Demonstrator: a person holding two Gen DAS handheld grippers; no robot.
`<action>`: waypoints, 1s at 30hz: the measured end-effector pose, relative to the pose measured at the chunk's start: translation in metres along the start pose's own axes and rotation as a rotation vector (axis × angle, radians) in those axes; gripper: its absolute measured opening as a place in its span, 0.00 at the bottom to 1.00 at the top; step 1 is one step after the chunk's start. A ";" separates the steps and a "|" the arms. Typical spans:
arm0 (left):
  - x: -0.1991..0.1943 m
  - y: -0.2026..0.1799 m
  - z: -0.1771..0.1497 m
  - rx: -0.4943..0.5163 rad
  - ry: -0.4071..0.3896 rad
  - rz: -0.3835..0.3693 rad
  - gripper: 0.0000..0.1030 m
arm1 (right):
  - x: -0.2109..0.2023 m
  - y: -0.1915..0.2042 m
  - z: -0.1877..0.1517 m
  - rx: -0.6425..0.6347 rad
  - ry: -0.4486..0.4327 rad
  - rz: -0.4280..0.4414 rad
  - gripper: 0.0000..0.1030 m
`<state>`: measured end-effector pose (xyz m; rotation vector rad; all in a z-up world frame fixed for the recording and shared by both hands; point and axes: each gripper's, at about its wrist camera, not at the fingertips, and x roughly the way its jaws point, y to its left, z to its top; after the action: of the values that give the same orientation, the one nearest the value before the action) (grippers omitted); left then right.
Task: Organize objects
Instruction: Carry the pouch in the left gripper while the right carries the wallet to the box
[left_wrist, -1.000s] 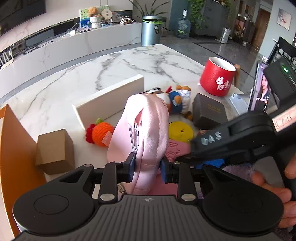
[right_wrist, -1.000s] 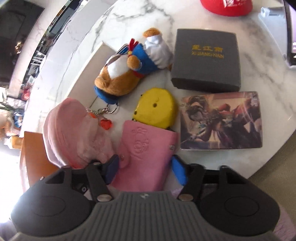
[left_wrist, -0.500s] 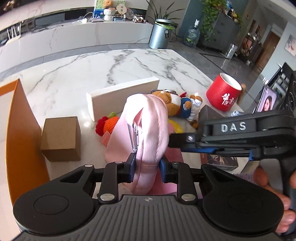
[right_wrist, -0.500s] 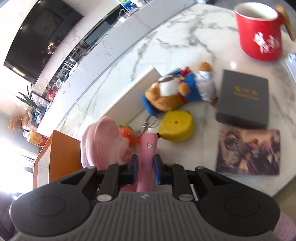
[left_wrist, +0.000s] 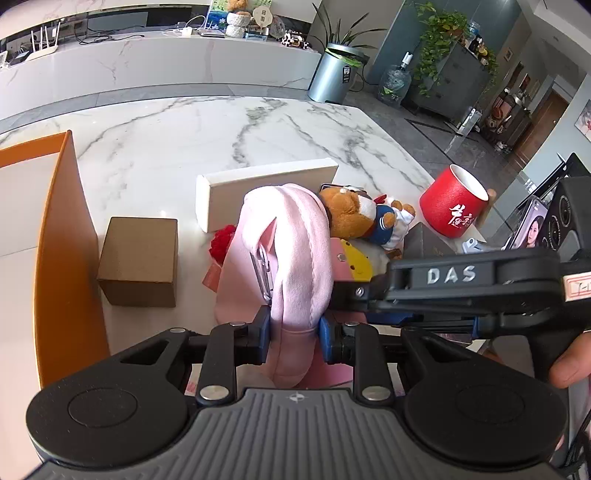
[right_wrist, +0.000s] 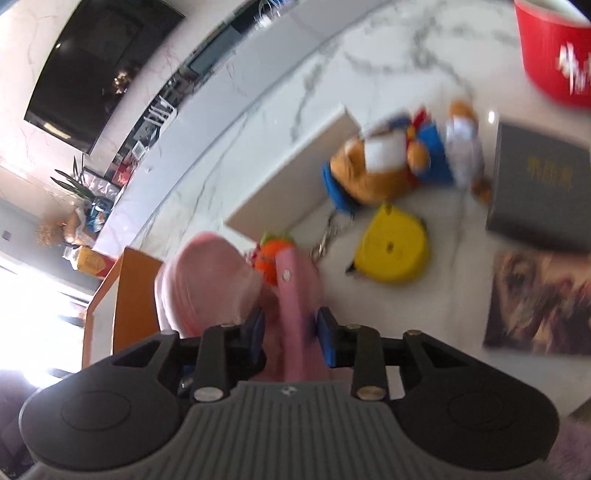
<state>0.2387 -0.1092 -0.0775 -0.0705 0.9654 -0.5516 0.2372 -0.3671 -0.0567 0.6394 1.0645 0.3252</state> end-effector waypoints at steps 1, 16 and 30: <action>0.000 0.000 -0.001 -0.001 0.000 -0.001 0.29 | 0.001 0.002 -0.001 -0.012 0.003 -0.020 0.30; -0.040 -0.008 0.000 -0.007 -0.086 0.009 0.29 | -0.030 0.038 -0.010 -0.274 -0.177 -0.213 0.18; -0.166 0.004 -0.014 -0.035 -0.253 0.050 0.29 | -0.090 0.125 -0.047 -0.421 -0.358 -0.017 0.18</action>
<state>0.1550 -0.0242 0.0397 -0.1436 0.7277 -0.4676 0.1607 -0.3034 0.0695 0.2942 0.6305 0.3897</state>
